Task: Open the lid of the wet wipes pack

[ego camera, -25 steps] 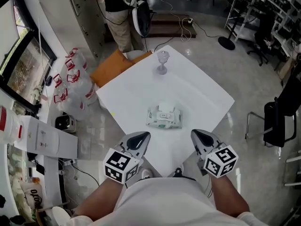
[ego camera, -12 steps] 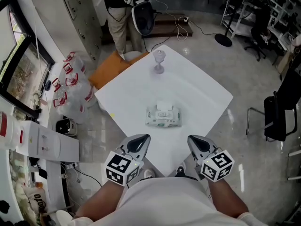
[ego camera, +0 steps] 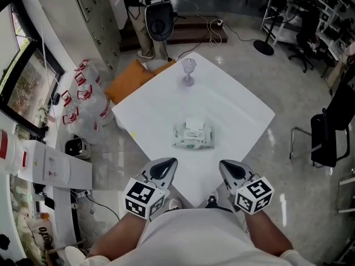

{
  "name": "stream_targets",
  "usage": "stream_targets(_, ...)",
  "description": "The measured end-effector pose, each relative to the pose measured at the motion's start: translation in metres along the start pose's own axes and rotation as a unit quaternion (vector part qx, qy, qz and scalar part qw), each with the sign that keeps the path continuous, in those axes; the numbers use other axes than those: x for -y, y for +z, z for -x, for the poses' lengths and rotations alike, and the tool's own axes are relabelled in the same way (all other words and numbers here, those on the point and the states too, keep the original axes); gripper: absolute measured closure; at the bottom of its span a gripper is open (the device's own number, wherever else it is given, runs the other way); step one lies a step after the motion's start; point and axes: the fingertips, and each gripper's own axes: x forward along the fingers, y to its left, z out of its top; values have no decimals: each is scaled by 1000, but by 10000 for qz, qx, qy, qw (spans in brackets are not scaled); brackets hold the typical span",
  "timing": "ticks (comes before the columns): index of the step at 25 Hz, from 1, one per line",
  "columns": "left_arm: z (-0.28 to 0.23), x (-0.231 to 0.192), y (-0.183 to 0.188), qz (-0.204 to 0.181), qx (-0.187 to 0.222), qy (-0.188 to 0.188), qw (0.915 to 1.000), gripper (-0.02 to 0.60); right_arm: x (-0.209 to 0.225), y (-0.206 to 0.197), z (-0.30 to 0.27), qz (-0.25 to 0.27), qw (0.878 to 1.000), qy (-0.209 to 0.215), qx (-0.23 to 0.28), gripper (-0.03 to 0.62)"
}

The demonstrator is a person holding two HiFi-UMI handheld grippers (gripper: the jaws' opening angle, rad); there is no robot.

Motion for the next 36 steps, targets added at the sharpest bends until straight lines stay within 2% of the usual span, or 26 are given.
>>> stream_targets(36,0,1,-2,64,-34,64,10000,581,-3,-1,-6,257,9994,124,-190,589)
